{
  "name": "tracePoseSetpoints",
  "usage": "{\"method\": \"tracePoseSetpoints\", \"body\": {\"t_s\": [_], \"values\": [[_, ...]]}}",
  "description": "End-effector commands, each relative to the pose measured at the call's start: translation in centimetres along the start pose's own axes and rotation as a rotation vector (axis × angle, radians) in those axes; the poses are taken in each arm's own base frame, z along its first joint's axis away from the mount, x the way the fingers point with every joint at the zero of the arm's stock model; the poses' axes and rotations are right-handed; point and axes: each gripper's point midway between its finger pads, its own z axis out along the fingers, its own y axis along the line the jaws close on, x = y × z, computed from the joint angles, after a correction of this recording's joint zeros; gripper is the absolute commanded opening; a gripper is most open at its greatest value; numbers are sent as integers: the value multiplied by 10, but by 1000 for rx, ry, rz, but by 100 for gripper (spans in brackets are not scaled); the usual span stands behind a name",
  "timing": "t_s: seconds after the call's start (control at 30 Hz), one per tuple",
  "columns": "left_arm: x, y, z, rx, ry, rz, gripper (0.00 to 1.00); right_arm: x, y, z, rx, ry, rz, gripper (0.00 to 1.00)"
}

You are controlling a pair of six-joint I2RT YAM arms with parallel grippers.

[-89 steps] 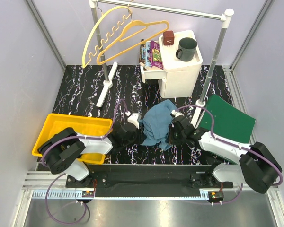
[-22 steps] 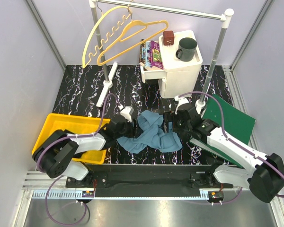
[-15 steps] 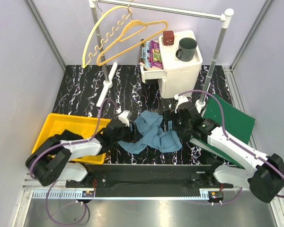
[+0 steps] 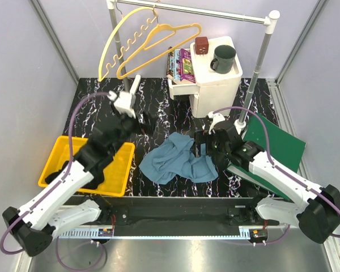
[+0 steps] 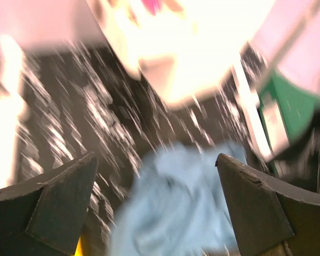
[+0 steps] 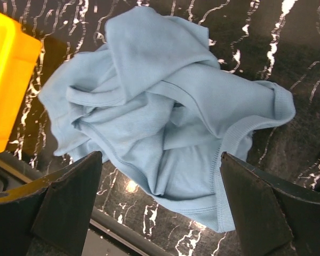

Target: Place the tank top on the hanger

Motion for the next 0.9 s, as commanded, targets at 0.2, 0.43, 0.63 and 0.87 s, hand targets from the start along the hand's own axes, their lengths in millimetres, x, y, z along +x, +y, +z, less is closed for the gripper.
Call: {"method": "tracePoseSetpoints", "body": {"t_s": [0.2,0.43,0.63,0.87], "values": [[-179,34,37,-173,-211,347,99,-15,24,-8,-120,-20,-13,100],[-217,54,83,-133,-170,503,98,-6,28,-9,-161,0,-31,100],[-216,63,101,35,-143,499,97,-2,29,-15,-179,-8,-39,100],[-202,81,125,60,-87,465,95,-4,34,-22,-213,-24,-56,100]]}}
